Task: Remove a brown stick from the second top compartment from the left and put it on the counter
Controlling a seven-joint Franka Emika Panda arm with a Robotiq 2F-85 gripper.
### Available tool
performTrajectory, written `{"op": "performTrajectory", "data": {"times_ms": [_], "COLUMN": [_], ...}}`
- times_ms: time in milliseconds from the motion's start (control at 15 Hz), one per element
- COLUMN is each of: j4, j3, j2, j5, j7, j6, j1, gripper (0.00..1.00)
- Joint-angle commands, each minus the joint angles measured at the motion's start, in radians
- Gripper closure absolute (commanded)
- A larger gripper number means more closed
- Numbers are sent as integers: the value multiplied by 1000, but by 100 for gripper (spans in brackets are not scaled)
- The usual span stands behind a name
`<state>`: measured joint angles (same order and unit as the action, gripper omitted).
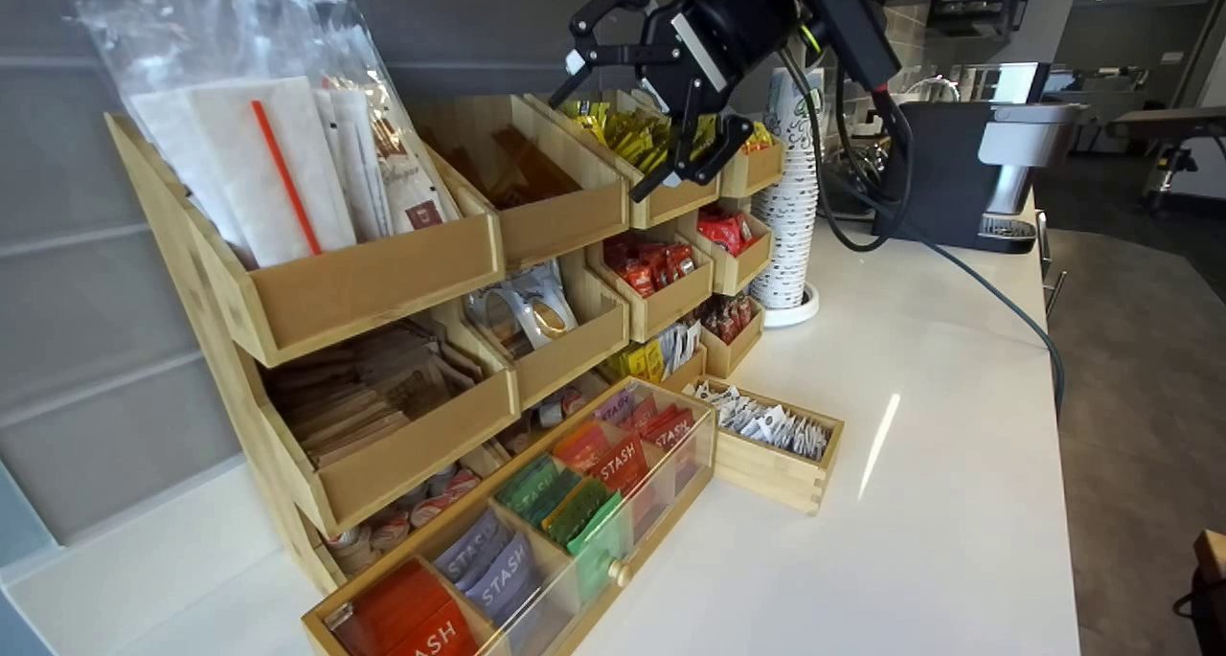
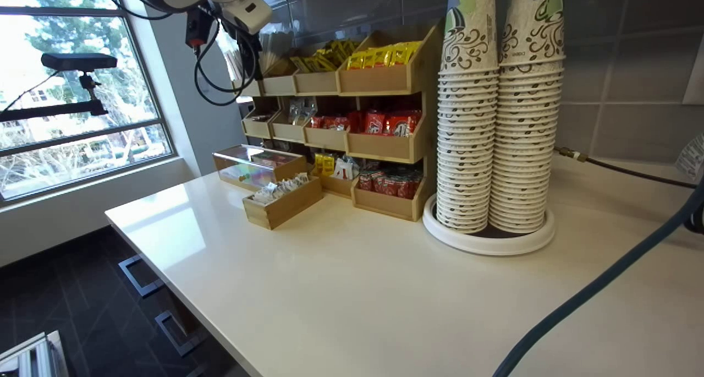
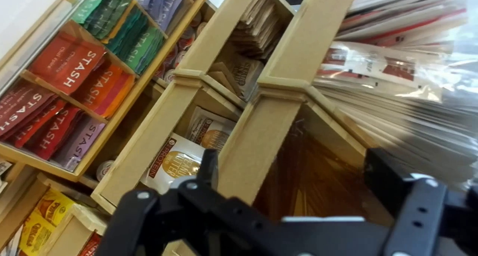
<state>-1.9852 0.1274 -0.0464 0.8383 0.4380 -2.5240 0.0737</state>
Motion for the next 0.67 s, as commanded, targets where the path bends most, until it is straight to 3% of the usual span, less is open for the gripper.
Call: {"op": "performTrajectory", "data": {"times_ms": [0,600], "j4": [43,100], "j3": [-22,-21], "j2": [35,88], "j5": [147,441], "j7": [-49,-196], "j6": [-8,-46], "j1": [9,11], "gripper": [0,0]}}
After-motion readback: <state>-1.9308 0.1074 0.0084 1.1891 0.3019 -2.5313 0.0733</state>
